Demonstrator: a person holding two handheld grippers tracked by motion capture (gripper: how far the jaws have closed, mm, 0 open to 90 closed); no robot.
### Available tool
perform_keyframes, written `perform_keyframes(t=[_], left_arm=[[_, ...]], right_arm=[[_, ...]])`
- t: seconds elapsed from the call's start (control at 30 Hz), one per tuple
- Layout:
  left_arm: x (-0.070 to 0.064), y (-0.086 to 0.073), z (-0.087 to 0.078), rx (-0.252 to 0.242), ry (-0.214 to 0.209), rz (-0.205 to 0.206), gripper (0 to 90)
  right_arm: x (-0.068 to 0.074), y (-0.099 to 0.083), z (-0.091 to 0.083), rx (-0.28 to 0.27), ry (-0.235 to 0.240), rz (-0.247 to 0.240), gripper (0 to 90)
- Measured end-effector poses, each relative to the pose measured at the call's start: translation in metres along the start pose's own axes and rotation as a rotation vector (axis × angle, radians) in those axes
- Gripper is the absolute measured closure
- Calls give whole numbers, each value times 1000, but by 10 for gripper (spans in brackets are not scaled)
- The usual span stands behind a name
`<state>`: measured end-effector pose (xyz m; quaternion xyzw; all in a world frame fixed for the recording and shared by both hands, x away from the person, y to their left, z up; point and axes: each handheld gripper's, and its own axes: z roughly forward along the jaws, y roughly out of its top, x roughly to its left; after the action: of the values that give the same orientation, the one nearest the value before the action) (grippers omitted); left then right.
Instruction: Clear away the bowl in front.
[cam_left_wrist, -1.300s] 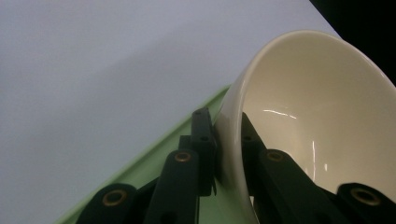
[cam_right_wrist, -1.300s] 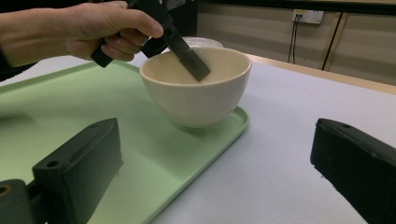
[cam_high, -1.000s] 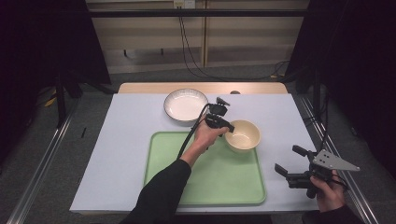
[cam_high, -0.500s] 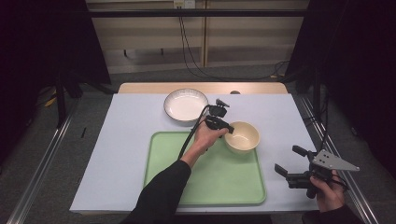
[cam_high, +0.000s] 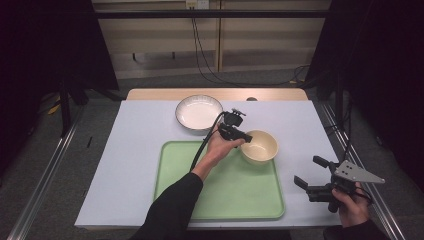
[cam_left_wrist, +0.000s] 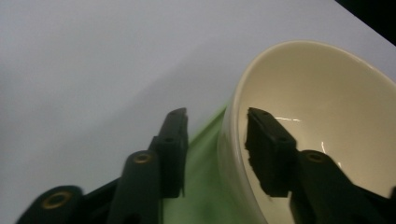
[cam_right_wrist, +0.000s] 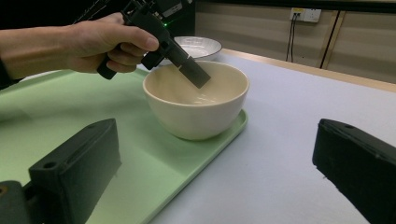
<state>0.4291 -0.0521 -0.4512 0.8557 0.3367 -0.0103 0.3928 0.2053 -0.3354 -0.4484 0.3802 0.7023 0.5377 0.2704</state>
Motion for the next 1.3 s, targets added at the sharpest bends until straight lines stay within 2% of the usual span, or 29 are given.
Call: perform_keyframes(t=[0.03, 0.17, 0.33, 0.37, 0.4, 0.43, 0.57, 0.67, 0.7, 0.73, 0.87, 0.93, 0.97, 1.0, 1.17, 1.23, 1.3], left_arm=[[0, 0, -3, -19, 22, 16, 471], [-1, 0, -8, -53, 40, 26, 222], [-1, -2, -14, -85, 31, 18, 74], [1, -3, -19, -89, 29, 29, 41], [1, -3, -19, -89, 29, 29, 41], [1, -4, -25, -113, 38, 27, 49], [3, -5, -33, -112, 56, 38, 44], [2, -7, -40, -137, 76, 24, 47], [2, -9, -47, -154, 116, 37, 47], [2, -9, -47, -154, 116, 37, 47], [5, -14, -61, -202, 131, 61, 35], [6, -16, -68, -237, 155, 47, 26], [7, -17, -72, -243, 167, 54, 26], [9, -21, -79, -273, 177, 57, 25], [13, -27, -89, -315, 199, 63, 23], [13, -32, -98, -324, 234, 72, 25], [14, -33, -102, -330, 238, 69, 24]], right_arm=[[0, 0, 0, 0, 2, 1, 6], [0, 0, 0, -1, 1, 2, 6], [0, 0, 0, -1, 3, 2, 6], [0, 0, 0, 1, 2, 2, 6], [0, 0, 0, 1, 2, 2, 6], [0, 0, 0, 1, 3, 5, 6], [0, 0, 0, 3, 3, 6, 6], [0, 0, 0, 1, 3, 3, 6], [0, 0, 0, 4, 1, 6, 6], [0, 0, 0, 4, 1, 6, 6], [0, 0, 0, 4, 2, 7, 6], [0, 0, 0, 3, 1, 8, 6], [0, 0, 0, 3, 1, 8, 6], [0, 0, 0, 4, 0, 7, 6], [0, 0, 0, 6, 2, 6, 6], [0, 0, 0, 4, 0, 7, 6], [0, 0, 0, 4, 0, 7, 6]])
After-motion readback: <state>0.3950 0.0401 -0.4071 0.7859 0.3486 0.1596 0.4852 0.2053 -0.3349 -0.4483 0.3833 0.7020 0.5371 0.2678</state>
